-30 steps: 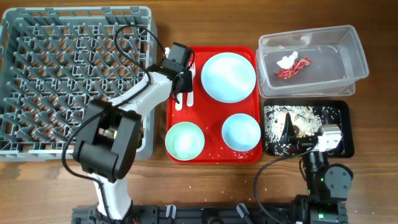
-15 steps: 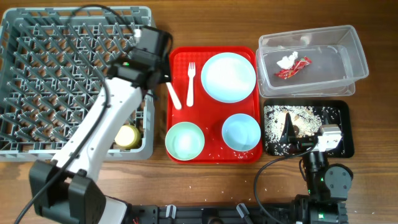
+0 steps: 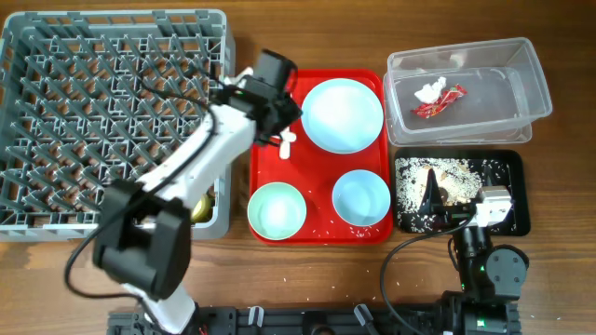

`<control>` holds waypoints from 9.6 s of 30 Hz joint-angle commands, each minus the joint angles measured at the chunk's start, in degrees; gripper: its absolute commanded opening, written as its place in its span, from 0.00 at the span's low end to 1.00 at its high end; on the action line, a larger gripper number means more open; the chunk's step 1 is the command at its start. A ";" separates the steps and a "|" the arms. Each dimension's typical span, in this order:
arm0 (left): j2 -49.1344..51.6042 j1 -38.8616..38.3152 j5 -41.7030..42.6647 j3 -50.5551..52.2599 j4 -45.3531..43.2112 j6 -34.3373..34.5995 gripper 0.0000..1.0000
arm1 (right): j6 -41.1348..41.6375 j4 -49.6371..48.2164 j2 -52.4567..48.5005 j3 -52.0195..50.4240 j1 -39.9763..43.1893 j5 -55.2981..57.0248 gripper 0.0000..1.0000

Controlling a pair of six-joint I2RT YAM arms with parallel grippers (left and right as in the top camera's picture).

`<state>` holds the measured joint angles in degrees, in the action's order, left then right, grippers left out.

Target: Sort waste into correct bins and load items into the dishwasher rack

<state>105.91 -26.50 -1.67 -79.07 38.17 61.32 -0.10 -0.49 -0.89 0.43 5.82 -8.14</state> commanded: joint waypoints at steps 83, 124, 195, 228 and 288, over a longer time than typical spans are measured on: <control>9.55 -2.49 -1.25 -0.76 -0.59 -17.22 0.52 | 0.24 -0.31 0.35 -0.13 0.13 -0.94 1.00; -16.13 16.61 -8.44 -1.84 19.96 -55.08 0.56 | 0.24 -0.28 0.35 -0.13 0.13 -0.94 1.00; -15.47 -2.84 -68.48 -7.19 39.23 -32.33 0.04 | 0.24 -0.31 0.35 -0.13 0.13 -0.94 1.00; 2.32 1.27 -48.15 -9.92 40.11 -24.55 1.00 | 0.22 -0.31 0.35 -0.13 0.13 -0.94 1.00; 4.04 15.10 -63.21 -3.32 31.65 -28.79 0.13 | 0.24 -0.28 0.35 -0.13 0.13 -0.94 1.00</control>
<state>109.14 -11.51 -71.22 -82.76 70.06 32.62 -0.10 -0.49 -0.89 0.38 5.82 -8.16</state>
